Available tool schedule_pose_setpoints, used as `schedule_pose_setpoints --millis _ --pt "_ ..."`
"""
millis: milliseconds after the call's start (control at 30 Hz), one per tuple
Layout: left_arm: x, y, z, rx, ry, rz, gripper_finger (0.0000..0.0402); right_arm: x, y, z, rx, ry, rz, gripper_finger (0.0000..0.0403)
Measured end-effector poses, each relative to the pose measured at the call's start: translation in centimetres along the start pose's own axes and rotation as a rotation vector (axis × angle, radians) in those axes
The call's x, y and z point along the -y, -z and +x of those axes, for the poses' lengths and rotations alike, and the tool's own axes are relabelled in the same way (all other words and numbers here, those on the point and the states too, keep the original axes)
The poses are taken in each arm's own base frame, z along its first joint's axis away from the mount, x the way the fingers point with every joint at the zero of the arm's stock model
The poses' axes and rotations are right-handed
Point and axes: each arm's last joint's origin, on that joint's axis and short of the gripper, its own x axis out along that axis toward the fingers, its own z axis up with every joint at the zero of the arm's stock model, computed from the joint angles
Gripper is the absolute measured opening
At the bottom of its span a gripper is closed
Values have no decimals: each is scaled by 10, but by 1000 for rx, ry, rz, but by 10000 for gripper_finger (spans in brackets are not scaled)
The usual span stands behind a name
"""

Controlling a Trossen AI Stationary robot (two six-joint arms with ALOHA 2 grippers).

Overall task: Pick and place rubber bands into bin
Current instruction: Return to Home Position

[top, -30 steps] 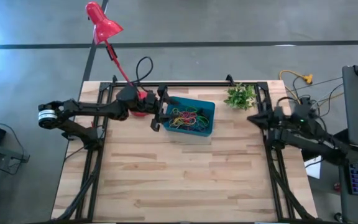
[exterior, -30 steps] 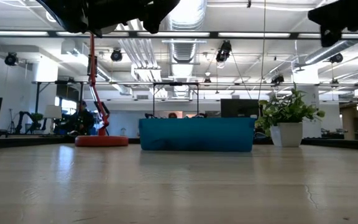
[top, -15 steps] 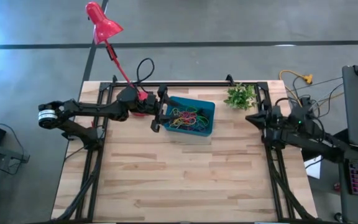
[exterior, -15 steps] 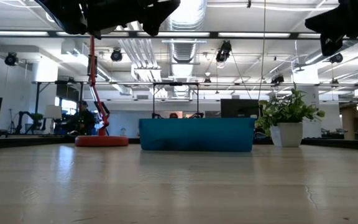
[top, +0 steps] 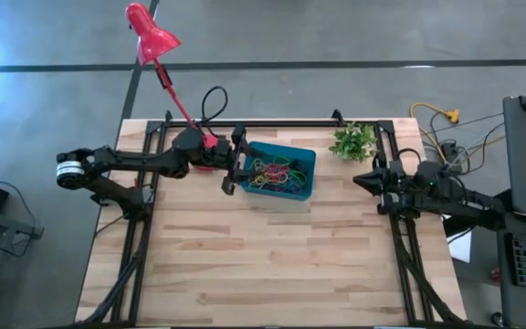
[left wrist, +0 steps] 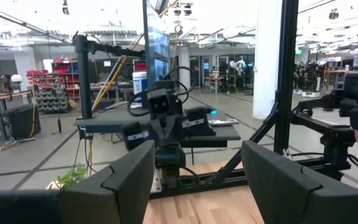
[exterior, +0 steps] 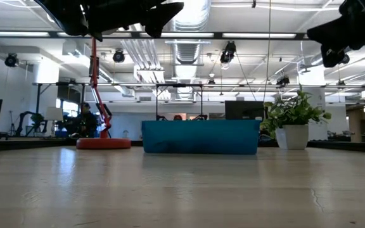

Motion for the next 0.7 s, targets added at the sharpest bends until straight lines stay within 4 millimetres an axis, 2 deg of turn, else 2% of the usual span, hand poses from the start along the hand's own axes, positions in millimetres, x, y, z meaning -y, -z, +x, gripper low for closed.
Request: schedule_pose_setpoints --millis 300,500,700 --pt "0 0 0 -2 0 0 224 4 28 15 47 -15 28 9" --pt "0 0 0 -2 0 5 224 6 29 15 49 21 -6 9" --pt "0 1 0 -3 10 24 224 12 51 22 63 58 50 9"
